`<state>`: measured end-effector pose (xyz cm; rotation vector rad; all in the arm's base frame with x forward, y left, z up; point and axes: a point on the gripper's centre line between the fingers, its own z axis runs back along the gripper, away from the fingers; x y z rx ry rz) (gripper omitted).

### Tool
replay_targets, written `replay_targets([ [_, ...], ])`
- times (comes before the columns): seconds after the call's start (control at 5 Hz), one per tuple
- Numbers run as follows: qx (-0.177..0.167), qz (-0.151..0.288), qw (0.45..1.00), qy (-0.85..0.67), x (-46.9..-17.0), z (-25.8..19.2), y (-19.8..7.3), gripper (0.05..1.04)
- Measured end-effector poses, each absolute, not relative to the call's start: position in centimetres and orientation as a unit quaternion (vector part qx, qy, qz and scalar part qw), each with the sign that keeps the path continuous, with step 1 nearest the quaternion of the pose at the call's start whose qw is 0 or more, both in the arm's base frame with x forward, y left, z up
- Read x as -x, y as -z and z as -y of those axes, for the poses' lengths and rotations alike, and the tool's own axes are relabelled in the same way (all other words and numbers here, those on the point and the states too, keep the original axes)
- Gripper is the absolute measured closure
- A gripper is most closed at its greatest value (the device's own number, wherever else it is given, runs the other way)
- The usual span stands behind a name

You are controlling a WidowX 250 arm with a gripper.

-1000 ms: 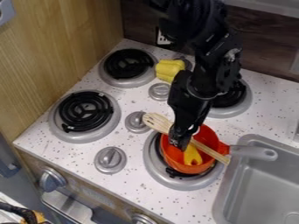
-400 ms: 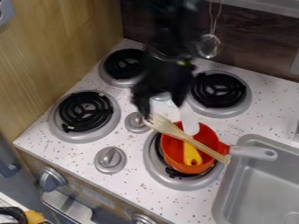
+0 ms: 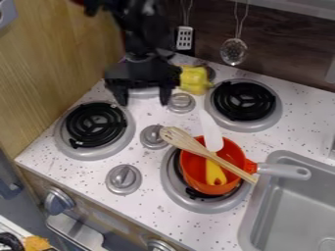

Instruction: Moveu espátula de madeira e colocou sob panela laranja no canto inferior direito do fogão

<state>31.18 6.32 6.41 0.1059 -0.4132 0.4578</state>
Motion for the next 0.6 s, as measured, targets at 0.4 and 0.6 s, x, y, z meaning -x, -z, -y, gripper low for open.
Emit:
replay_targets([
  [0.4,-0.049,0.235,0.96,-0.142,-34.2,-4.2,-6.2,0.084],
  [0.6,-0.045,0.237,0.963,-0.12,-36.1,-1.8,-6.1,0.084],
])
